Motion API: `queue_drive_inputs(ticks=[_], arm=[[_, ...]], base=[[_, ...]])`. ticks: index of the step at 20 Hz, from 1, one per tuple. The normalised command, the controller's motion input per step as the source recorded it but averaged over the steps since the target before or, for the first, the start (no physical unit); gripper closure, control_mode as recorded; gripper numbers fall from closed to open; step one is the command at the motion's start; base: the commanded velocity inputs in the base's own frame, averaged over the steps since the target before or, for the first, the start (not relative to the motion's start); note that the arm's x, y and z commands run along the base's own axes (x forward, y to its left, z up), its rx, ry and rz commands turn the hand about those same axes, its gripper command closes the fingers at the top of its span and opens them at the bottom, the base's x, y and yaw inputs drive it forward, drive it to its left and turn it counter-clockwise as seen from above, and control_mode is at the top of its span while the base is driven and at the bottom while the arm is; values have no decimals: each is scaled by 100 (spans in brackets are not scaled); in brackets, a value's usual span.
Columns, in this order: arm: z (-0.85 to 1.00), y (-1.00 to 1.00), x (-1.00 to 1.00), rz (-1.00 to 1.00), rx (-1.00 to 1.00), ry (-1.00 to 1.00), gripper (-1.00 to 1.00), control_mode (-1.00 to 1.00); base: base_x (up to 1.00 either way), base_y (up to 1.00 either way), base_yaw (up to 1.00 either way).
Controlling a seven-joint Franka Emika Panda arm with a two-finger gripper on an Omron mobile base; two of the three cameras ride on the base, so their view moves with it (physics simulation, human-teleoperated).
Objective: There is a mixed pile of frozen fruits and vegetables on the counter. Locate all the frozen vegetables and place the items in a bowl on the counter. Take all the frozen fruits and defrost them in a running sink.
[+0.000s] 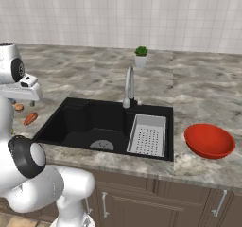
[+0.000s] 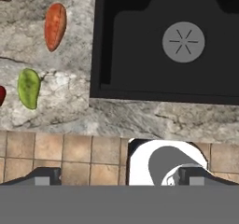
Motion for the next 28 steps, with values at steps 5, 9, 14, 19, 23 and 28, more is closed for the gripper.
queue_drive_inputs(ticks=[5,9,14,19,23,28], arm=[[-22,33,36,-1,-4,1,-100,-100],[-40,25,41,-1,0,2,-100,-100],[-46,25,49,-2,0,6,-100,-100],[-35,30,45,-3,0,9,-100,-100],[-3,43,35,-7,-7,4,-100,-100],[-4,36,38,-4,-6,7,-100,-100]], base=[[0,0,0],[0,0,0],[0,0,0],[0,0,0],[0,0,0],[0,0,0]])
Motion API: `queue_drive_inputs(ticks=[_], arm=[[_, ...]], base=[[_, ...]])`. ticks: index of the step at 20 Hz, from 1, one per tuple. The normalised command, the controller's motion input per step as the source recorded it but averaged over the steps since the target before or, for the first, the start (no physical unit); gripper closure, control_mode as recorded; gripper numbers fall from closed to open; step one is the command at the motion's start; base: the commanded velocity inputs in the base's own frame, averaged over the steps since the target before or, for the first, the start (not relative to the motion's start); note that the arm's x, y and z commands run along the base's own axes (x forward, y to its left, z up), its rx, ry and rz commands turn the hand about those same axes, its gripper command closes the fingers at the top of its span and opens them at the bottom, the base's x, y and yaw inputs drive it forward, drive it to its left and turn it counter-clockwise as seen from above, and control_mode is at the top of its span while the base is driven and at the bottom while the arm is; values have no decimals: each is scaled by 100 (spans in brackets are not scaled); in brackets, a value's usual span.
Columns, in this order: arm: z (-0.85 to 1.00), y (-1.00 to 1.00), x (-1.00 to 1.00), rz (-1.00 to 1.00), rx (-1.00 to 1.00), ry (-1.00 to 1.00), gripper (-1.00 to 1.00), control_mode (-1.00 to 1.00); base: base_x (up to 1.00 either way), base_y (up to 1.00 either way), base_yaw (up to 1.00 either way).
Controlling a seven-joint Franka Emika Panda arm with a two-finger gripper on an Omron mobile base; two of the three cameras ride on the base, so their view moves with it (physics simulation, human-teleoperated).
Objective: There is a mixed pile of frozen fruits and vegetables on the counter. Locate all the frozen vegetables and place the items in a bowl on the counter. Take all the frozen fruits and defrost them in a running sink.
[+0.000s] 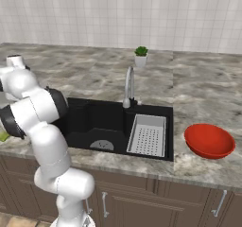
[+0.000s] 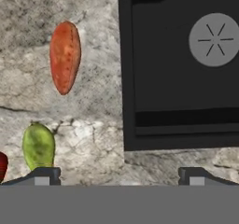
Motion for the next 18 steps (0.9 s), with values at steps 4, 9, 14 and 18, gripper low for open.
queue_drive_inputs(ticks=[4,9,14,18], arm=[[-21,22,33,-3,-1,5,-100,-100],[-27,11,21,-1,0,1,-100,-100],[-30,9,17,-1,0,0,-100,-100],[-19,16,23,0,0,0,-100,-100]], base=[[0,0,0],[0,0,0],[0,0,0],[0,0,0]])
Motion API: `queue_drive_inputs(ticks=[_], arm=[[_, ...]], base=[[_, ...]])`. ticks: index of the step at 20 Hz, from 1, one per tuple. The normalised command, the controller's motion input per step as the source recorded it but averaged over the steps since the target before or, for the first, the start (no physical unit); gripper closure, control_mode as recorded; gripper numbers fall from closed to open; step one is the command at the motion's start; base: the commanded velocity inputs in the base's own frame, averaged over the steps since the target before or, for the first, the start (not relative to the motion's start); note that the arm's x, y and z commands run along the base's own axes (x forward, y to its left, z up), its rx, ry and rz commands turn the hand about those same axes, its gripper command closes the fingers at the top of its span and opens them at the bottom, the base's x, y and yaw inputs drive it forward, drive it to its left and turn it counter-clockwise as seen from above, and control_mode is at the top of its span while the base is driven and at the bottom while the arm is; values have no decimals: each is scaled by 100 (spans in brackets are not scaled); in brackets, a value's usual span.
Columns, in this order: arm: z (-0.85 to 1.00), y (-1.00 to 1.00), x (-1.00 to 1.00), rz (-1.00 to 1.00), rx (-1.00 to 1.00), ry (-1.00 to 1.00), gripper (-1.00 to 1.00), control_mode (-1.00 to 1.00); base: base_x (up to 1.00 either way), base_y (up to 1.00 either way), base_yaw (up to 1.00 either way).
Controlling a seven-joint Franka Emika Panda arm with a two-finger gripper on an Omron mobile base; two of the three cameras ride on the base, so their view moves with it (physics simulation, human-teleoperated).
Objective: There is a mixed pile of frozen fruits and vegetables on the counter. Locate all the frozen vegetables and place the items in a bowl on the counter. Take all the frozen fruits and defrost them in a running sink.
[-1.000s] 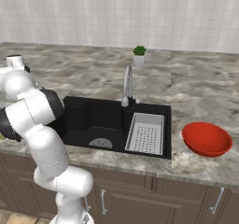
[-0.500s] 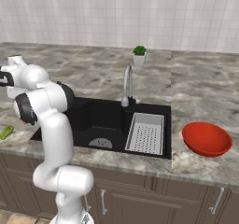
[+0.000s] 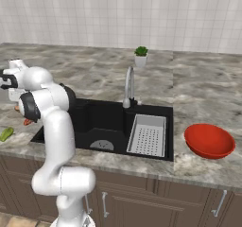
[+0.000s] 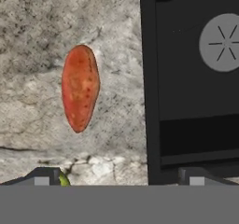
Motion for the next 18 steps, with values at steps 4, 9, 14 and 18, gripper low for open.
queue_drive_inputs(ticks=[4,9,14,18], arm=[[-21,15,25,0,0,0,-100,-100],[-20,7,24,0,0,0,-100,-100],[-33,0,24,0,2,4,-100,-100],[-35,1,23,0,3,3,-100,-100]], base=[[0,0,0],[0,0,0],[0,0,0],[0,0,0]])
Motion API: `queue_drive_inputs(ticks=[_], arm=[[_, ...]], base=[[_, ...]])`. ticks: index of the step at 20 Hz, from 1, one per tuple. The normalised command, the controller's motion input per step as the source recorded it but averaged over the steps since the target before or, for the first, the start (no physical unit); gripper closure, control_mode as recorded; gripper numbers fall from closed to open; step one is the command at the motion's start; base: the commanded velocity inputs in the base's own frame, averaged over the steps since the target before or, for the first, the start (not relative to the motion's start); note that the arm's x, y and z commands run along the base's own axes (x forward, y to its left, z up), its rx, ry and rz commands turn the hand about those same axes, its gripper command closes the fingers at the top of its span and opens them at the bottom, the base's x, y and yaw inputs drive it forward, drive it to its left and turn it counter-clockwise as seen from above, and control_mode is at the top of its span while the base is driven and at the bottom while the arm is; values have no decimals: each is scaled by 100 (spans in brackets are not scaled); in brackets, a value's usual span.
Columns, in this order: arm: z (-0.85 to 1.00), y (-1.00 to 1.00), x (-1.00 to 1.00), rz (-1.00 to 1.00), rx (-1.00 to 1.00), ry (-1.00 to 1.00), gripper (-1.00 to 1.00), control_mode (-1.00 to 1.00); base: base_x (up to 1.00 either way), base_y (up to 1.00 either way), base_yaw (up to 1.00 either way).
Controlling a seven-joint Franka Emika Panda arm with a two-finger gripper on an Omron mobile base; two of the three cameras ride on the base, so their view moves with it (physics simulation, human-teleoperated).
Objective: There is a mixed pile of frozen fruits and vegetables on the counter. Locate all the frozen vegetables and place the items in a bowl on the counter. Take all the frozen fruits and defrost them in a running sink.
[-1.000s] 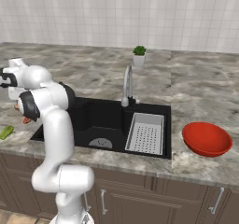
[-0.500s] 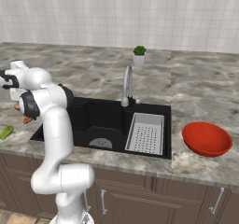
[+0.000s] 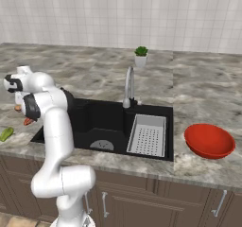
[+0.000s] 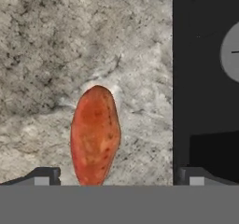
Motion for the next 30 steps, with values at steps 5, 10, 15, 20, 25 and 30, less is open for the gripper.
queue_drive_inputs(ticks=[5,10,15,20,25,30], arm=[[-24,14,22,0,1,1,-100,-100],[-1,35,22,2,-5,6,-100,-100],[-16,3,-15,0,-1,14,-100,-100],[-38,-26,-25,0,-1,19,-100,-100],[-40,-10,-12,0,-1,7,100,-100],[-6,6,-1,0,0,1,100,-100]], base=[[0,0,0],[0,0,0],[0,0,0],[0,0,0],[0,0,0],[0,0,0]])
